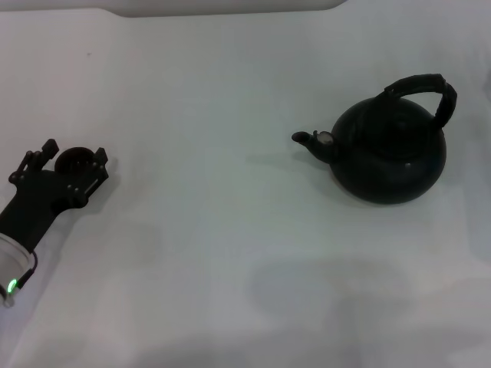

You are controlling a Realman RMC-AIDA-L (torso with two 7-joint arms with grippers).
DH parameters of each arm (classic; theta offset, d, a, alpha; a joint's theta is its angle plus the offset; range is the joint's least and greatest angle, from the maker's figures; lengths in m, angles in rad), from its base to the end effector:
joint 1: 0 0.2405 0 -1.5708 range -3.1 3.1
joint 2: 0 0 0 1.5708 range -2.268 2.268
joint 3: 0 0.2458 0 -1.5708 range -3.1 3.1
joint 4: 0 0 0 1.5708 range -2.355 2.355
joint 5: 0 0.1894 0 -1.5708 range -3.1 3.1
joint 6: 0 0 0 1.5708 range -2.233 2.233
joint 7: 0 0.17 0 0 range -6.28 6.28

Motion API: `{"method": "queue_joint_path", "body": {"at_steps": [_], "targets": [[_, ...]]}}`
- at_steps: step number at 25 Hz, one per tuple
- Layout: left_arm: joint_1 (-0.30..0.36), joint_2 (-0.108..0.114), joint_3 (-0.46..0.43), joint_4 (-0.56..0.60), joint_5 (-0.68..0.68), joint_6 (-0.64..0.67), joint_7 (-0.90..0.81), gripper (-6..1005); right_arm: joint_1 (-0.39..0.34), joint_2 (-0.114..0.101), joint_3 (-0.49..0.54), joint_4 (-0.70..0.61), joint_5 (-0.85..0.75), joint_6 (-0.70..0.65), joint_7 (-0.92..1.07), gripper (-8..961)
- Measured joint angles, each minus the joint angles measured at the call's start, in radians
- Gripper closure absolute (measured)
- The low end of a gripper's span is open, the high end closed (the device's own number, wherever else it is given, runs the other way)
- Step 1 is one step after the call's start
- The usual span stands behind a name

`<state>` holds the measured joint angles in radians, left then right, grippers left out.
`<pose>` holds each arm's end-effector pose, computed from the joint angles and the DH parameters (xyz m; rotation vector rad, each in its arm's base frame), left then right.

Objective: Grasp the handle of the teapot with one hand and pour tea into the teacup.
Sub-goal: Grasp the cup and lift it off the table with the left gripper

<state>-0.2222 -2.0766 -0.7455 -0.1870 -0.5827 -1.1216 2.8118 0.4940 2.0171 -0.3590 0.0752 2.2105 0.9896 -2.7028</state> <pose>-0.3368 0.2610 -0.0546 -1.8534 -0.7675 -0.6305 0.3704 0.3459 0.0273 -1.4071 0.9366 0.6396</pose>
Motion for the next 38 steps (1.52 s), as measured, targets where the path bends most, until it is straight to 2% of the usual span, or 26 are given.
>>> {"method": "queue_joint_path", "body": {"at_steps": [35,38], "targets": [[-0.026,-0.002,0.0,0.0,0.032,0.096,0.0,149,0.0,0.0,0.003,-0.001,0.0,0.0,0.0,73],[-0.026,-0.002,0.0,0.0,0.041,0.094,0.0,241,0.0,0.0,0.004,-0.001,0.0,0.0,0.0,73]]}}
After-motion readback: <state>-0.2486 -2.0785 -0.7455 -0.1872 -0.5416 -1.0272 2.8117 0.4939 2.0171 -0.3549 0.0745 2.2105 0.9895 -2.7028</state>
